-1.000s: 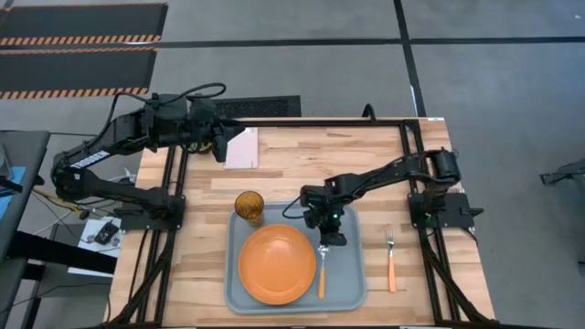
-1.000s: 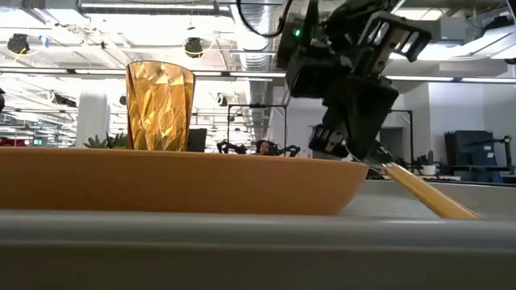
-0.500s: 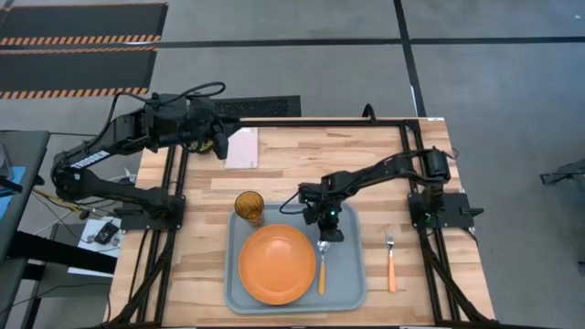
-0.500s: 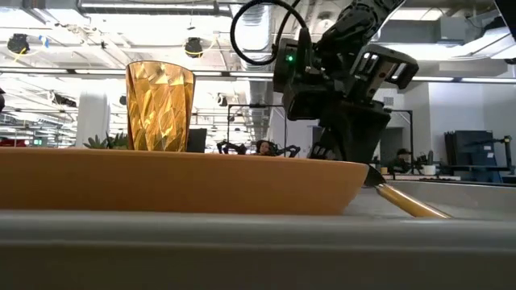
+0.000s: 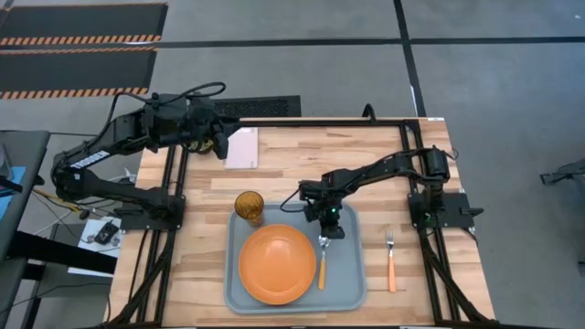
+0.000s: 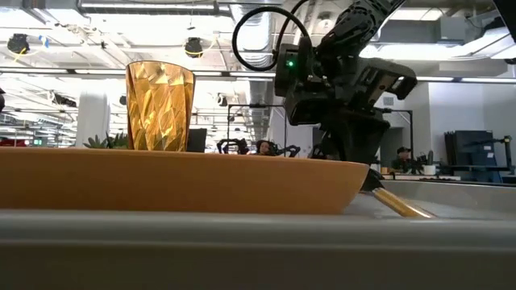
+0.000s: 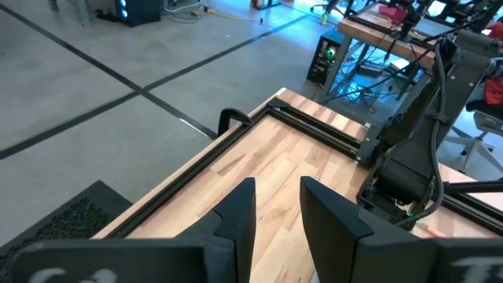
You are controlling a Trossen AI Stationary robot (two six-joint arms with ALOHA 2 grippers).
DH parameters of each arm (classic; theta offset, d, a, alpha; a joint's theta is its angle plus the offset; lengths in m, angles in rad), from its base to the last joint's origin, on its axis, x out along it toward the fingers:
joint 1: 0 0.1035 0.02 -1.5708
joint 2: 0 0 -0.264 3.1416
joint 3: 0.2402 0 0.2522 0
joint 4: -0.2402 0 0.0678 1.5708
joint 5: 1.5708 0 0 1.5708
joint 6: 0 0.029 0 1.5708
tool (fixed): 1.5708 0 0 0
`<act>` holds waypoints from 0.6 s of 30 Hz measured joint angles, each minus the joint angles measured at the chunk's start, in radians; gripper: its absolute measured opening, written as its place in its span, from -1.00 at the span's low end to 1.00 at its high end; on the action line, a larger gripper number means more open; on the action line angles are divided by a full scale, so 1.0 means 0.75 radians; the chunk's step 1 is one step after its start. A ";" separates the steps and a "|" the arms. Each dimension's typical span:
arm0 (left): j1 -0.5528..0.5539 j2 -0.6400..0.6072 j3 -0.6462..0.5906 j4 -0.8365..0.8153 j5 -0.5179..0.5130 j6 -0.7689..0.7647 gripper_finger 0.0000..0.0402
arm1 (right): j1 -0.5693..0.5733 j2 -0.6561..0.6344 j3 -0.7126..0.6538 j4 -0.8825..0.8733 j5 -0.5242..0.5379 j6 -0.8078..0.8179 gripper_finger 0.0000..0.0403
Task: Pick and place plate/cup/fork/spoon on tray
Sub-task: Put the orange spoon on the gray tray to the right of the orange plate
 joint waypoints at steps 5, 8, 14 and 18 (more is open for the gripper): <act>0.000 0.000 0.000 0.000 -0.001 0.001 -0.57 | 0.003 0.000 0.000 0.001 0.027 -0.012 -0.74; 0.000 0.000 0.000 0.000 -0.001 0.001 -0.57 | 0.003 0.000 0.000 0.000 0.030 -0.020 -0.73; 0.000 0.000 0.000 0.000 -0.001 0.001 -0.57 | 0.004 0.001 -0.001 0.000 0.105 -0.015 -0.54; 0.000 0.000 0.000 0.000 0.000 0.001 -0.57 | 0.004 -0.002 -0.001 -0.004 0.137 -0.011 -0.31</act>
